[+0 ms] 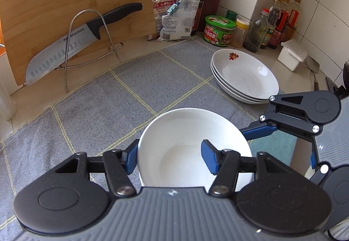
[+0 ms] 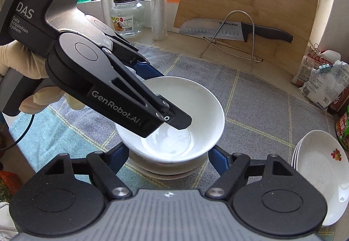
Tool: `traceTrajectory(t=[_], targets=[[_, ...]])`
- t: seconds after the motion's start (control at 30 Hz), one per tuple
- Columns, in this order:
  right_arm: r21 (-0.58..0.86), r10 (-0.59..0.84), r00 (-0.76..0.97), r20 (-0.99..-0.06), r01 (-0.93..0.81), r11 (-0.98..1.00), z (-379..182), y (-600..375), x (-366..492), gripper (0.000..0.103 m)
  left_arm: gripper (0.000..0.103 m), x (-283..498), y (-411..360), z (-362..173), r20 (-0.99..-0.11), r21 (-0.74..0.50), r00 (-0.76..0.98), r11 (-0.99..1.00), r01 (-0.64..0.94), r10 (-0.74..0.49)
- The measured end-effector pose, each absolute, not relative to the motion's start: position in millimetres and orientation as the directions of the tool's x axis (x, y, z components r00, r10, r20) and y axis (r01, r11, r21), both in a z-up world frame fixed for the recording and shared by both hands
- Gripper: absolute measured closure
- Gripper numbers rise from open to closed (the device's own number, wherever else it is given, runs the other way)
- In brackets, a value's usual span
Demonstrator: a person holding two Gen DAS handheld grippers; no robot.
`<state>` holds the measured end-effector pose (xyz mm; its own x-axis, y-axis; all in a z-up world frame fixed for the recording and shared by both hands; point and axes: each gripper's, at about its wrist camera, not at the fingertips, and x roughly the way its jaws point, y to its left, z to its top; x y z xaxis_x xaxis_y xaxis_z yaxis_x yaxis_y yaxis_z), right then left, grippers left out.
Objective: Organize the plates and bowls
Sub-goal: 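Lift the bowl with the left tool and carry it to the bowl stack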
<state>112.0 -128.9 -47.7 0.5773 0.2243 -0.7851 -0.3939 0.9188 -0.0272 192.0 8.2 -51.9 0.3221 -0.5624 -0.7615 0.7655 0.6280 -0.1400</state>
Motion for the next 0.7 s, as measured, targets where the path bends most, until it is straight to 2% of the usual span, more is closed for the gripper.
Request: traceTrajectory(t=[0.7], targets=[[0.008, 0.249, 0.567, -0.785, -0.393, 0.920, -49.2, -131.9, 114.9, 0.019, 0.045, 193.6, 6.6, -54.2, -0.763, -0.147, 0.320, 0.633, 0.760, -0.562]])
